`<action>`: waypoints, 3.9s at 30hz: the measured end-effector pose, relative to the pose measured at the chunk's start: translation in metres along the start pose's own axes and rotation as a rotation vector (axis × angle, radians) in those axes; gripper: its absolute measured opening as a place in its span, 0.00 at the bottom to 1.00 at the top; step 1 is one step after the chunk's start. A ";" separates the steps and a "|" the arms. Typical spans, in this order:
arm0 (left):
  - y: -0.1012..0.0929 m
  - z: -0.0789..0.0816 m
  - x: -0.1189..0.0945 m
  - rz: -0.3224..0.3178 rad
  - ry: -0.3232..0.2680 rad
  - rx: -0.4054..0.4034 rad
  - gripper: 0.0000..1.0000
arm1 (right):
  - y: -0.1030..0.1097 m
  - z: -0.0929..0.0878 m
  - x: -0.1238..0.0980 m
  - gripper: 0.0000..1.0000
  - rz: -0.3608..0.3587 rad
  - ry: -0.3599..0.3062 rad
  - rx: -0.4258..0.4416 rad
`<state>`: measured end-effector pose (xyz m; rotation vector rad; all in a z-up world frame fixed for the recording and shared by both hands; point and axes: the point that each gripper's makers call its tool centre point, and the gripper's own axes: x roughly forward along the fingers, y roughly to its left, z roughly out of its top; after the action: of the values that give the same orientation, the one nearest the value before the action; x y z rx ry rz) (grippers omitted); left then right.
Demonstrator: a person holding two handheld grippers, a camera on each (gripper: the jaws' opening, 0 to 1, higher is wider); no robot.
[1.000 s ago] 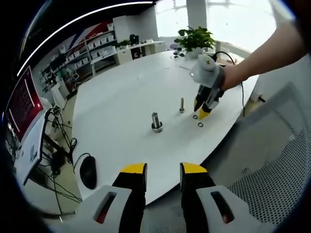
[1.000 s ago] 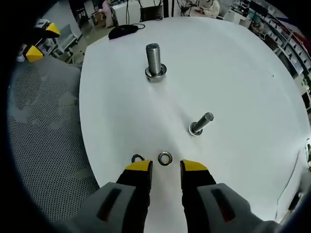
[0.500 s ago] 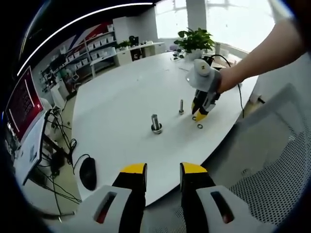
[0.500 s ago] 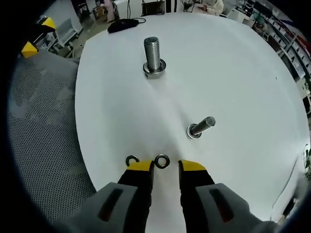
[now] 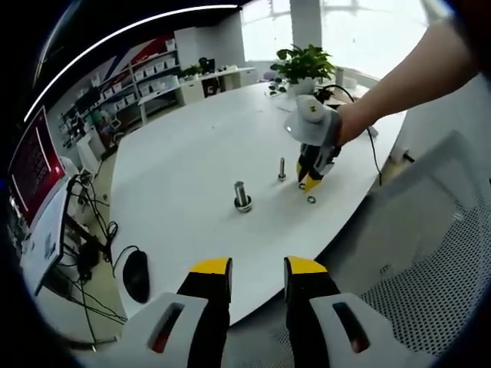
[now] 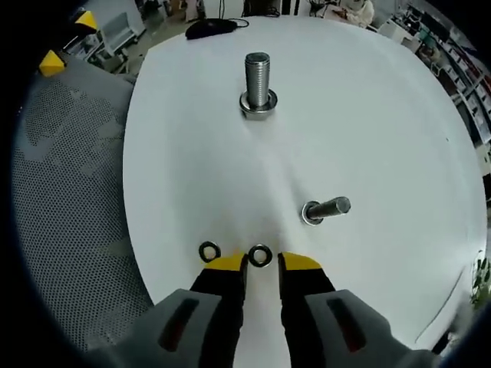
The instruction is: Place the washer onto the threaded stud by aligning its center hole with the stud, sliding it down to the base, and recovering from edge contact or off-axis alignment until the washer reaches the visible bottom stop.
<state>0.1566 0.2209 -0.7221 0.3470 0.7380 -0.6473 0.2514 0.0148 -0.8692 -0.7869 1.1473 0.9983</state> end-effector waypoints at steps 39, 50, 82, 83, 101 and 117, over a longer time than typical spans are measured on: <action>0.006 0.006 -0.004 0.031 -0.037 -0.009 0.27 | -0.004 -0.001 0.000 0.15 -0.112 0.023 0.014; 0.009 0.010 -0.005 0.046 -0.057 -0.022 0.28 | -0.002 -0.004 -0.003 0.15 -0.113 -0.055 0.087; 0.013 0.010 -0.005 0.057 -0.058 -0.041 0.29 | -0.005 -0.004 -0.006 0.14 -0.125 -0.114 0.121; 0.013 0.009 -0.005 0.057 -0.057 -0.039 0.29 | -0.006 -0.002 -0.009 0.14 -0.126 -0.129 0.138; 0.013 0.009 -0.005 0.057 -0.054 -0.036 0.29 | -0.025 0.022 -0.040 0.14 -0.141 -0.222 0.189; 0.012 0.009 -0.005 0.055 -0.054 -0.029 0.28 | -0.034 0.040 -0.059 0.14 -0.172 -0.292 0.216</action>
<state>0.1665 0.2277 -0.7115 0.3205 0.6831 -0.5914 0.2913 0.0249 -0.8022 -0.5361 0.9008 0.8003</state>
